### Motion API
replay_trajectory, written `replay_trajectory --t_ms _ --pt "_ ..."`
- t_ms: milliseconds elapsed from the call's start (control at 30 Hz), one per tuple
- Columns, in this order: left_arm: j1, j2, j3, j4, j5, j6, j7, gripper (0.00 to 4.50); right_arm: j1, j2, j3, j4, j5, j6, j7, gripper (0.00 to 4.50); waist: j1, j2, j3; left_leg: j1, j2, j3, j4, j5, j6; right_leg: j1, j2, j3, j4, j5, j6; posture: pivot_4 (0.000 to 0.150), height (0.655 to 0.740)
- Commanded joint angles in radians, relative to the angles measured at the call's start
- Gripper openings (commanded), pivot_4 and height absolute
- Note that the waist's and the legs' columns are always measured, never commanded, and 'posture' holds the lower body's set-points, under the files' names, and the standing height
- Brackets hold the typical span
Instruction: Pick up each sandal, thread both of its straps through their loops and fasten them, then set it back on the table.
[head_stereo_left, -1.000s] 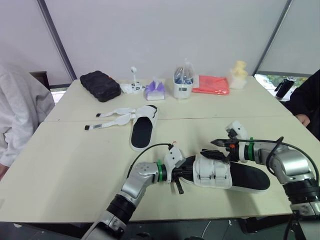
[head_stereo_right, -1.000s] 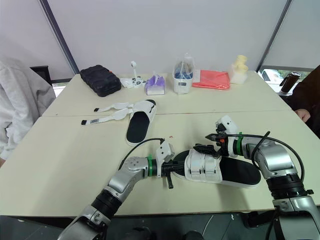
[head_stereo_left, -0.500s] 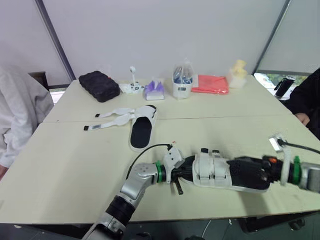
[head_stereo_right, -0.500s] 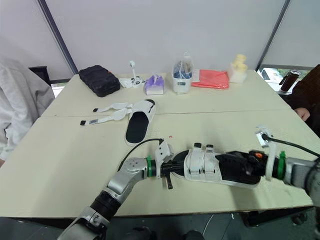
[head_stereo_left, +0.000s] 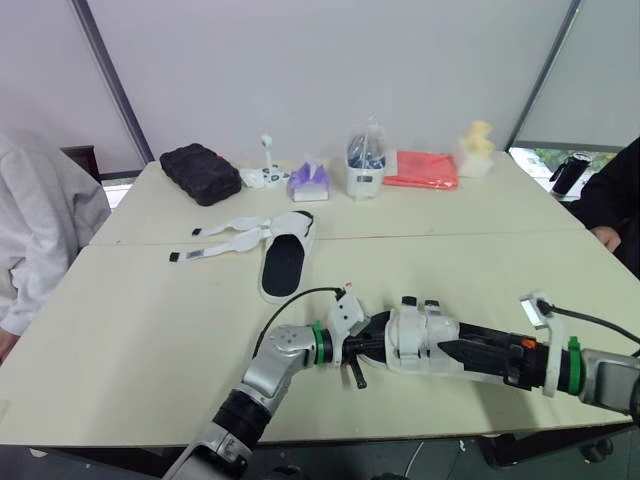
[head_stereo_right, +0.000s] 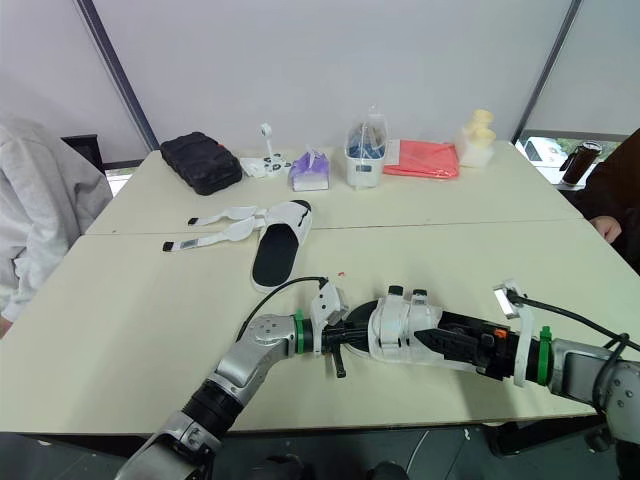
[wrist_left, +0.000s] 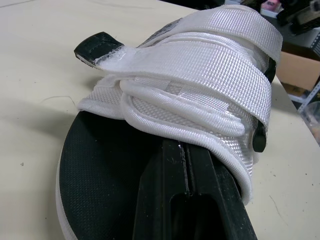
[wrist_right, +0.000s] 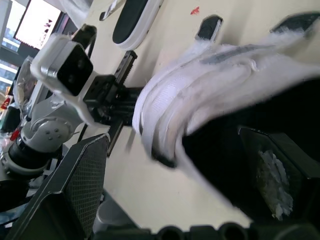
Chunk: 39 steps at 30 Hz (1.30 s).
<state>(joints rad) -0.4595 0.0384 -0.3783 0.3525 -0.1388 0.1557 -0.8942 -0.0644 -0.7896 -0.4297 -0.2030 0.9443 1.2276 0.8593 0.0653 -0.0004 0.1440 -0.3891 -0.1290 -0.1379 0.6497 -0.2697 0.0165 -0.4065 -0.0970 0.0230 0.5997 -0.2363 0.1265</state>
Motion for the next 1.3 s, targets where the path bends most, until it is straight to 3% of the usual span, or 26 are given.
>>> replay_trajectory --t_ms 33,67,167,400,667,800,867,1100,1300 --pt "0.021 0.019 -0.011 0.05 0.037 0.024 0.02 0.0 -0.074 0.032 0.056 0.049 -0.008 -0.029 -0.008 4.46 -0.001 0.0 0.0 0.0 0.0 0.0 0.0 0.0 0.0 0.0 0.0 0.0 0.0 0.0 0.0 0.15 0.74" --pt "0.023 0.019 -0.01 0.047 0.037 0.025 0.024 0.0 -0.105 0.047 0.079 0.066 -0.006 -0.029 -0.009 4.46 -0.001 0.0 0.0 0.0 0.0 0.0 0.0 0.0 0.0 0.0 0.0 0.0 0.0 0.0 0.0 0.15 0.74" --pt "0.027 0.02 -0.007 0.042 0.038 0.027 0.032 0.0 -0.157 0.071 0.112 0.102 -0.006 -0.019 -0.018 3.61 0.0 0.001 -0.001 0.0 0.0 0.0 0.0 0.0 0.0 0.0 0.0 0.0 0.0 0.0 0.0 0.15 0.74" --pt "0.037 0.027 0.011 0.015 0.037 0.02 0.062 0.0 -0.186 0.098 0.158 0.125 -0.012 -0.03 -0.02 0.04 -0.002 0.002 -0.001 0.0 0.0 0.0 0.0 0.0 0.0 -0.001 0.0 0.0 0.0 0.0 0.0 0.15 0.74" --pt "0.032 0.068 0.119 -0.103 0.001 0.027 0.147 0.0 -0.254 0.237 -0.005 0.087 0.072 -0.07 -0.211 0.04 -0.029 0.001 0.001 -0.001 0.002 0.0 -0.001 0.001 -0.001 -0.006 0.002 0.002 0.005 0.001 -0.001 0.15 0.74" --pt "0.011 0.102 0.247 -0.249 -0.051 0.068 0.241 0.0 -0.415 0.436 -0.093 0.078 -0.029 -0.372 -0.499 0.04 -0.033 0.001 0.005 -0.007 0.001 0.002 -0.003 0.004 -0.006 -0.02 0.001 0.003 0.016 0.001 -0.001 0.15 0.74" --pt "-0.005 0.099 0.284 -0.266 -0.055 0.073 0.293 0.0 -0.469 0.492 -0.076 0.116 -0.109 -0.493 -0.561 0.04 -0.026 0.002 0.006 -0.008 0.001 0.002 -0.005 0.007 -0.012 -0.022 0.001 0.003 0.019 0.001 -0.001 0.15 0.74" --pt "-0.015 0.087 0.333 -0.262 -0.061 0.093 0.371 0.0 -0.692 0.602 -0.044 0.5 -0.324 -0.909 -0.658 0.04 -0.031 0.002 0.006 -0.008 -0.002 0.003 -0.004 0.009 -0.014 -0.021 0.001 0.002 0.018 0.001 -0.001 0.15 0.74" --pt "-0.002 0.082 0.334 -0.286 -0.062 0.1 0.404 0.0 -0.89 0.608 -0.075 0.911 -0.416 -1.216 -0.717 0.04 -0.059 0.004 0.007 -0.008 -0.001 0.003 -0.005 0.009 -0.015 -0.022 0.002 0.003 0.02 0.001 -0.001 0.15 0.74"
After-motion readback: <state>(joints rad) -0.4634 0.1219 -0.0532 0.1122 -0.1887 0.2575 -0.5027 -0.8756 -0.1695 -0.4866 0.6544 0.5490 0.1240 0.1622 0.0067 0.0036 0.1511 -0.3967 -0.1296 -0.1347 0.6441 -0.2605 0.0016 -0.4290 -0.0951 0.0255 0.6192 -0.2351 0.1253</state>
